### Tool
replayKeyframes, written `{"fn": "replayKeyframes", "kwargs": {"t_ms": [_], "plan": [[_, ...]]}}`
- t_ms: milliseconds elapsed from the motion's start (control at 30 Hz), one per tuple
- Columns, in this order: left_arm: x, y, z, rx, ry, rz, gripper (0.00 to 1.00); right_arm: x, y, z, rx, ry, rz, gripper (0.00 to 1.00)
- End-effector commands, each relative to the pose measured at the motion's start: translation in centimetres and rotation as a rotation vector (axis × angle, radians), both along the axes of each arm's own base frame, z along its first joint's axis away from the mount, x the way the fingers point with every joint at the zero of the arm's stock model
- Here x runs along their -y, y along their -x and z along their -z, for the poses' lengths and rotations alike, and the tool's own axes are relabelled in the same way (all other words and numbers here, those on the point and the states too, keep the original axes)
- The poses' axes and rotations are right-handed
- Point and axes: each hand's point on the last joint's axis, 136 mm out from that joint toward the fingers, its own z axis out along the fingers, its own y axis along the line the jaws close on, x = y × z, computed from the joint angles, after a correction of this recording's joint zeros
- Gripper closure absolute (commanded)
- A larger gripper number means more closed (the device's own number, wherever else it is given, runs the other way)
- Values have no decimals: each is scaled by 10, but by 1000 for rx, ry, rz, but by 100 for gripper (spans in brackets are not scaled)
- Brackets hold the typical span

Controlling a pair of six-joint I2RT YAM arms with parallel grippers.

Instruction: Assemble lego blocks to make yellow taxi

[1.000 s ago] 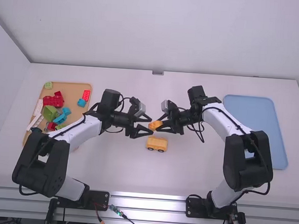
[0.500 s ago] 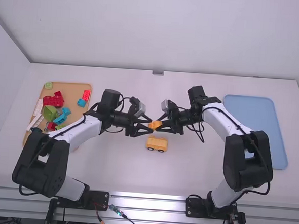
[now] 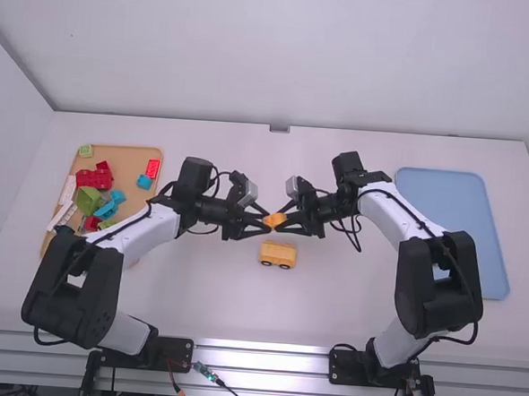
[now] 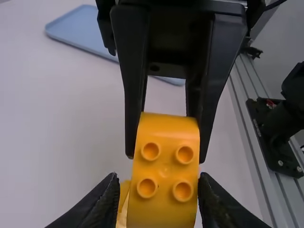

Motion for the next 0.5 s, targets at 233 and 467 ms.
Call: {"fn": "replayKeyframes", "kwargs": {"t_ms": [233, 467], "plan": [[3, 5, 0, -14, 18, 27, 83, -2, -3, -17, 39, -34, -2, 92], [3, 5, 0, -14, 19, 26, 95, -2, -2, -19, 38, -41, -4, 90]]}}
